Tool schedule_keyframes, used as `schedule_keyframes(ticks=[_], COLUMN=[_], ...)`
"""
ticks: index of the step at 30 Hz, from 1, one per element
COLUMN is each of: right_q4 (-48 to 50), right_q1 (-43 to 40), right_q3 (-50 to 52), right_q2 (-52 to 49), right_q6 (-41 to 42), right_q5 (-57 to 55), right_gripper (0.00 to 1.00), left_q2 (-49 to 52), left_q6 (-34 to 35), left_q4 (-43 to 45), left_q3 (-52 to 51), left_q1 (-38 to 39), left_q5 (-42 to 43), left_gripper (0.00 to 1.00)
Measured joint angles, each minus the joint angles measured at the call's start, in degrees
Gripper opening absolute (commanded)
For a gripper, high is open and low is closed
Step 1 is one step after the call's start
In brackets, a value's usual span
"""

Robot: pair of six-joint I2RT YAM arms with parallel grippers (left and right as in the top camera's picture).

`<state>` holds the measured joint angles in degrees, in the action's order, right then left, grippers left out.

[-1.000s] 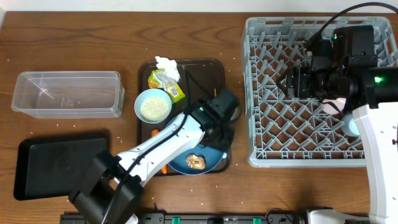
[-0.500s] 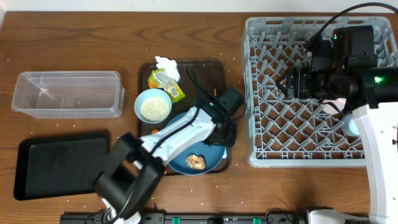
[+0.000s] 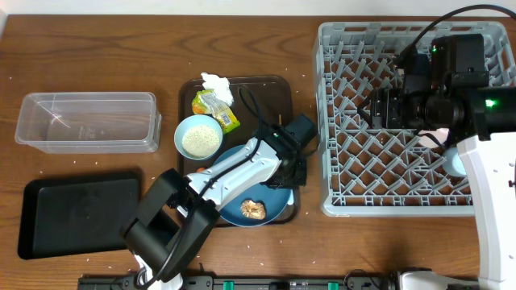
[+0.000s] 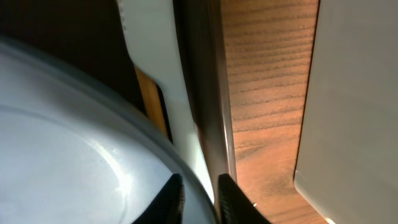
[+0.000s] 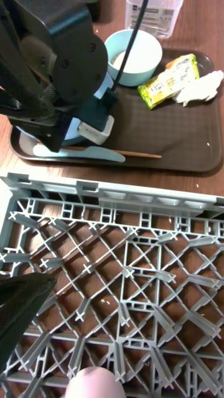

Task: Sort waste into correct bins and load items into the dishwasher rack
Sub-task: 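Lift the blue plate and tip it over the clear plastic bin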

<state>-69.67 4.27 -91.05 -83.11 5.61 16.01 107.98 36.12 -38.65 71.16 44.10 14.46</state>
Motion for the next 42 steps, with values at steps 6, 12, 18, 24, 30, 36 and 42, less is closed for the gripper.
schedule_keyframes(ticks=[6,12,18,24,30,36,42], right_q4=[-0.3,-0.4,-0.4,-0.4,-0.4,-0.3,-0.3], right_q1=[0.0,0.0,0.0,0.0,0.0,0.0,0.0], right_q3=[0.0,0.0,0.0,0.0,0.0,0.0,0.0], right_q2=[0.0,0.0,0.0,0.0,0.0,0.0,0.0], right_q6=[0.0,0.0,0.0,0.0,0.0,0.0,0.0], right_q5=[0.0,0.0,0.0,-0.5,-0.7,-0.7,-0.7], right_gripper=[0.73,0.73,0.73,0.74,0.74,0.74,0.74], left_q2=[-0.2,-0.6,-0.6,-0.9,-3.0,-5.5,-11.3], left_q6=[1.3,1.4,1.4,1.3,1.3,1.3,1.3], left_q4=[0.0,-0.2,-2.3,-6.2,-6.2,-6.2,-6.1], left_q3=[0.0,0.0,0.8,2.8,3.2,3.2,3.2], left_q1=[0.1,0.2,0.3,0.3,1.0,1.7,1.7], left_q5=[-1.1,-1.8,-2.2,-2.4,-2.4,-2.4,-2.9], left_gripper=[0.06,0.06,0.06,0.06,0.06,0.06,0.06])
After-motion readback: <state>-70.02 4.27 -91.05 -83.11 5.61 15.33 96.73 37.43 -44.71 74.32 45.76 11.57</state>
